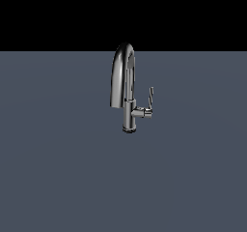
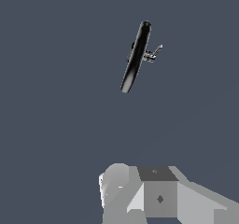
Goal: Turn on the faucet by rotating a designated handle.
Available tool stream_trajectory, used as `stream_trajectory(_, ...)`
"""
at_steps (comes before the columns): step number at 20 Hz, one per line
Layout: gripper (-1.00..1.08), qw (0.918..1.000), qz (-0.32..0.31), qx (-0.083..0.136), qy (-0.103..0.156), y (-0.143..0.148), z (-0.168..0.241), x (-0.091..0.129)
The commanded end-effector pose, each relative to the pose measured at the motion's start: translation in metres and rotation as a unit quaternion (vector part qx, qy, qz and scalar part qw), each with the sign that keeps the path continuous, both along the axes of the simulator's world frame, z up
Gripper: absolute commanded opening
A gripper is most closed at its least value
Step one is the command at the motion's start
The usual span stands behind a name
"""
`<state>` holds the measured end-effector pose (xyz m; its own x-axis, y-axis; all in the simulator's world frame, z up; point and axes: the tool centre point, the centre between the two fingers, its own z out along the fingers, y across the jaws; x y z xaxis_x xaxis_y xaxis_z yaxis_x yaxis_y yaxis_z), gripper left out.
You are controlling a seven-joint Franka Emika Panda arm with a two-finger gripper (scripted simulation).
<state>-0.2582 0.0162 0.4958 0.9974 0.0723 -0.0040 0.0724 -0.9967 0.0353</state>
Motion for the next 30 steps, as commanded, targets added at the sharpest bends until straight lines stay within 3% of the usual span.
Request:
stream_trajectory(1, -1.0, 1.0, 0.0, 0.0, 0.0, 0.0, 0.0, 0.0)
stream_trajectory(10, -1.0, 0.9997, -0.016, 0.015, 0.012, 0.0, -0.001, 0.011)
stream_trajectory(18, -1.0, 0.9958, -0.059, 0.054, 0.045, -0.003, -0.005, 0.042)
stream_trajectory(24, -1.0, 0.9857, -0.108, 0.099, 0.083, -0.009, -0.013, 0.076)
stream_trajectory(30, -1.0, 0.968, -0.161, 0.148, 0.123, -0.019, -0.025, 0.111)
